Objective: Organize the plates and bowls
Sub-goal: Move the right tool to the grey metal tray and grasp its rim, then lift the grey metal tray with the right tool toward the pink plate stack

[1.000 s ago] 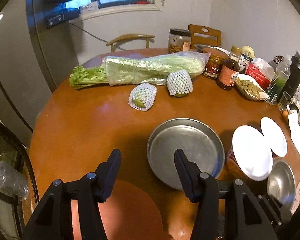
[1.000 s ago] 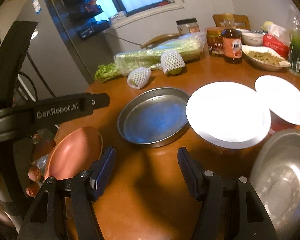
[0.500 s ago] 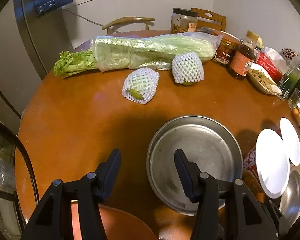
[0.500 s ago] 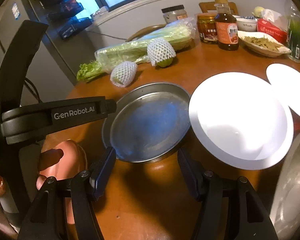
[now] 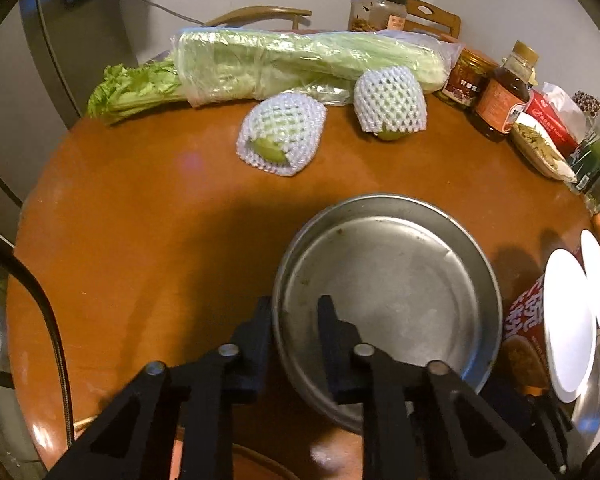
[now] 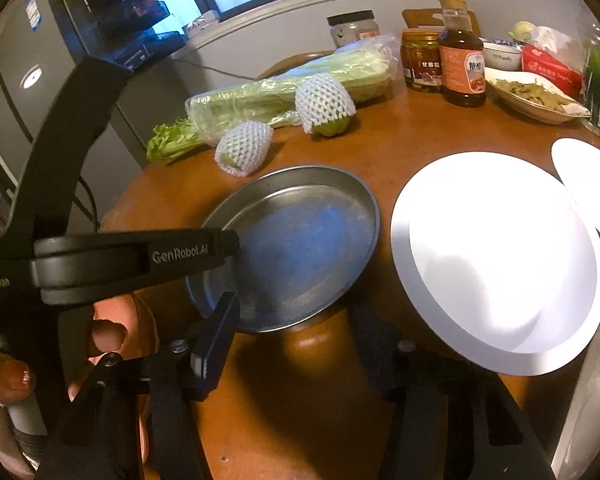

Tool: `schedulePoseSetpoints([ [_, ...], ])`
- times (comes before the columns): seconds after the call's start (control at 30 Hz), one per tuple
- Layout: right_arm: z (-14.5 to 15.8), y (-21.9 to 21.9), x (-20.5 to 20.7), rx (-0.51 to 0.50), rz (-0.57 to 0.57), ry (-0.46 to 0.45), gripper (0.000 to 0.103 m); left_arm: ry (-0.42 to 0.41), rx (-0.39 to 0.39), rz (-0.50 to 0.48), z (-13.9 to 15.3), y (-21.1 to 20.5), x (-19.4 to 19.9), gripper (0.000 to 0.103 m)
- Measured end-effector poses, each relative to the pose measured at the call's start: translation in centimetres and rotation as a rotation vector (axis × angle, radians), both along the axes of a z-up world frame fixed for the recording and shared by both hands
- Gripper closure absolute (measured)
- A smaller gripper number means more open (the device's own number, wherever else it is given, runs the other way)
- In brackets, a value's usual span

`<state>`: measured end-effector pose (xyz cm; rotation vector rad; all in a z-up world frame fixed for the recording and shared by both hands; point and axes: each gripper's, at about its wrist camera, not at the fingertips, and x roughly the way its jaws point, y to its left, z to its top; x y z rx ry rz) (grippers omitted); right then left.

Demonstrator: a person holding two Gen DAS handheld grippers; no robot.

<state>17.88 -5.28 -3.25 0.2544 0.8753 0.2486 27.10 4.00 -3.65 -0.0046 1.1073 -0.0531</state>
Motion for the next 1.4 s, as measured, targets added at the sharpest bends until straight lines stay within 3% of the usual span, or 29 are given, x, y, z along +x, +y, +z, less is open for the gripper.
schedulePoseSetpoints([
  [0.1, 0.3, 0.2, -0.1, -0.015, 0.007, -0.016, 0.056, 0.003, -0.024, 0.014, 0.3, 0.6, -0.2, 0.087],
  [0.63, 3.5, 1.5, -2.3, -0.006, 0.052, -0.101, 0.057, -0.114, -0.032, 0.029, 4.5, 2.4, -4.0, 0.087],
  [1.4, 10.3, 3.6, -9.2, -0.018, 0.130, -0.266, 0.057, -0.256, -0.029, 0.080, 11.1, 4.7, -12.4, 0.087],
])
